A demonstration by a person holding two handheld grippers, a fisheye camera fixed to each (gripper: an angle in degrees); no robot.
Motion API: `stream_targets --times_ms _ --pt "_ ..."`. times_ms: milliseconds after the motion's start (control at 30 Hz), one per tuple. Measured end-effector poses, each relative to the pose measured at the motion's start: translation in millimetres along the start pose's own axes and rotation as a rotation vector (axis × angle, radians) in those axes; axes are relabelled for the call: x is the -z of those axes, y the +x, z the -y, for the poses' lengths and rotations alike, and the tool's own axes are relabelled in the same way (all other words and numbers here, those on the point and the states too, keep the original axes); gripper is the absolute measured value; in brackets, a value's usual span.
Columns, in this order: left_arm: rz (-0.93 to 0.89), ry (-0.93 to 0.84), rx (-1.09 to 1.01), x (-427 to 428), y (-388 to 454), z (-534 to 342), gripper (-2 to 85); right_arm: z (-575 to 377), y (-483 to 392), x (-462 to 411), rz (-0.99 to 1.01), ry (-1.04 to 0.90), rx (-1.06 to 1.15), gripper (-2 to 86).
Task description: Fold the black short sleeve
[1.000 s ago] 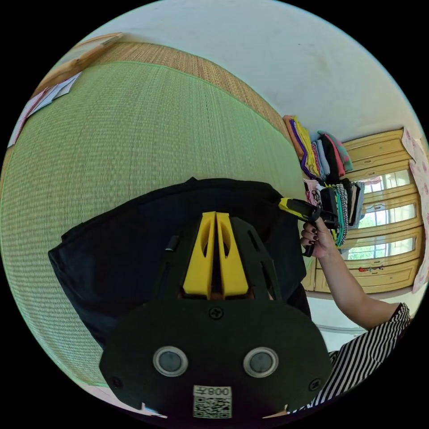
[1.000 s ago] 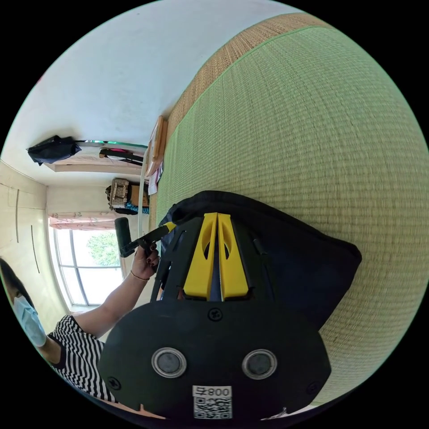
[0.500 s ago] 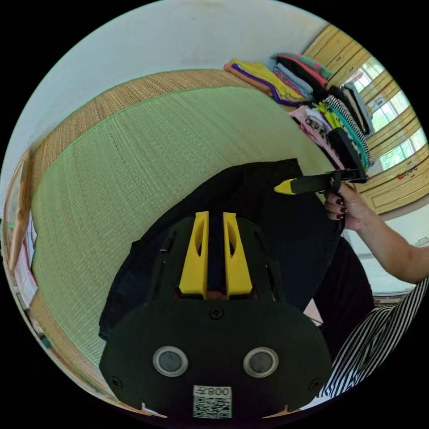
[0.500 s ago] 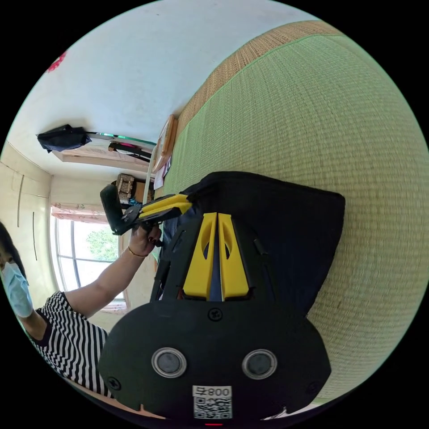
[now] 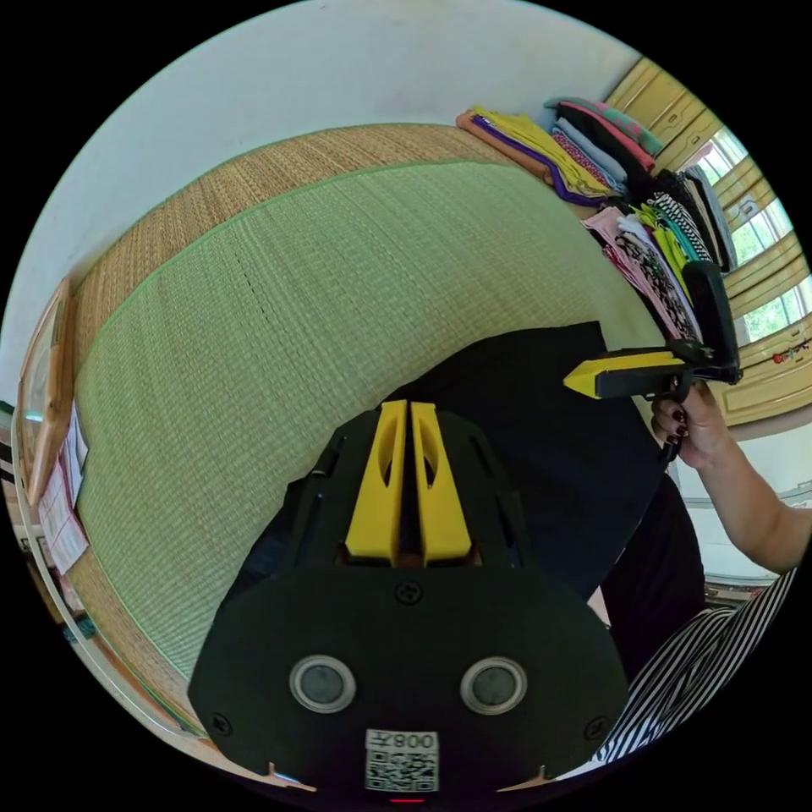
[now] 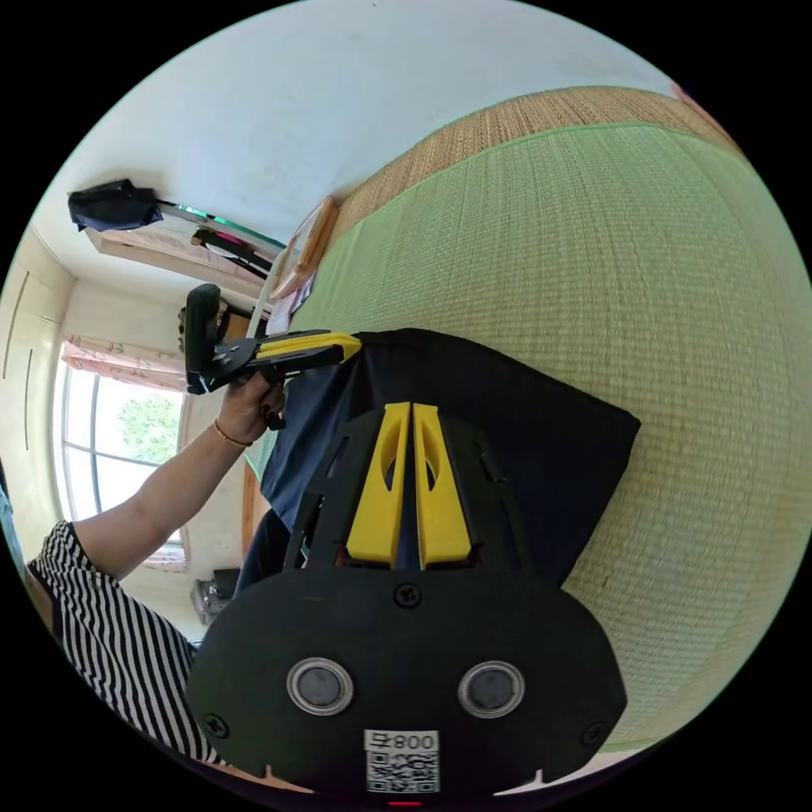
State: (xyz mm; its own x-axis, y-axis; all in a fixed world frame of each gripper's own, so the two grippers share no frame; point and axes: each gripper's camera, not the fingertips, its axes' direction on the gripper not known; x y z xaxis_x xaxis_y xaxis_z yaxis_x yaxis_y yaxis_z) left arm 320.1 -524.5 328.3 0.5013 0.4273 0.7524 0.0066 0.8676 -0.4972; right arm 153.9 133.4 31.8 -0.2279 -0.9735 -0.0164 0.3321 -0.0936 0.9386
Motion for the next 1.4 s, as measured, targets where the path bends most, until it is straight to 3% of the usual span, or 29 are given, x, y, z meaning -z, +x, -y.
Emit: stream_targets --times_ms 333,467,567,867,1033,1233,1400 --pt "-0.08 0.206 0.219 21 -49 -113 2.5 -5 -27 4 -0.203 -0.025 0.067 0.1" --pt "0.012 0.088 0.284 -7 -68 -158 1.0 -17 -44 10 -0.28 0.006 0.117 0.2" --pt "-0.047 0.125 0.315 -11 -80 -181 0.5 -24 -51 15 -0.318 0.015 0.149 0.2" --pt "0.059 0.201 0.463 6 -98 -293 0.2 -32 -41 45 -0.256 0.001 0.063 0.2" --pt "0.01 0.146 0.572 -11 -126 -357 0.2 -55 -47 74 -0.248 0.028 0.072 0.2" --pt "-0.013 0.219 0.606 3 -109 -433 0.1 -115 -59 100 -0.195 -0.024 0.101 0.2" --pt "0.043 0.142 0.629 -8 -90 -490 0.1 -180 -61 90 -0.248 -0.134 0.08 0.2"
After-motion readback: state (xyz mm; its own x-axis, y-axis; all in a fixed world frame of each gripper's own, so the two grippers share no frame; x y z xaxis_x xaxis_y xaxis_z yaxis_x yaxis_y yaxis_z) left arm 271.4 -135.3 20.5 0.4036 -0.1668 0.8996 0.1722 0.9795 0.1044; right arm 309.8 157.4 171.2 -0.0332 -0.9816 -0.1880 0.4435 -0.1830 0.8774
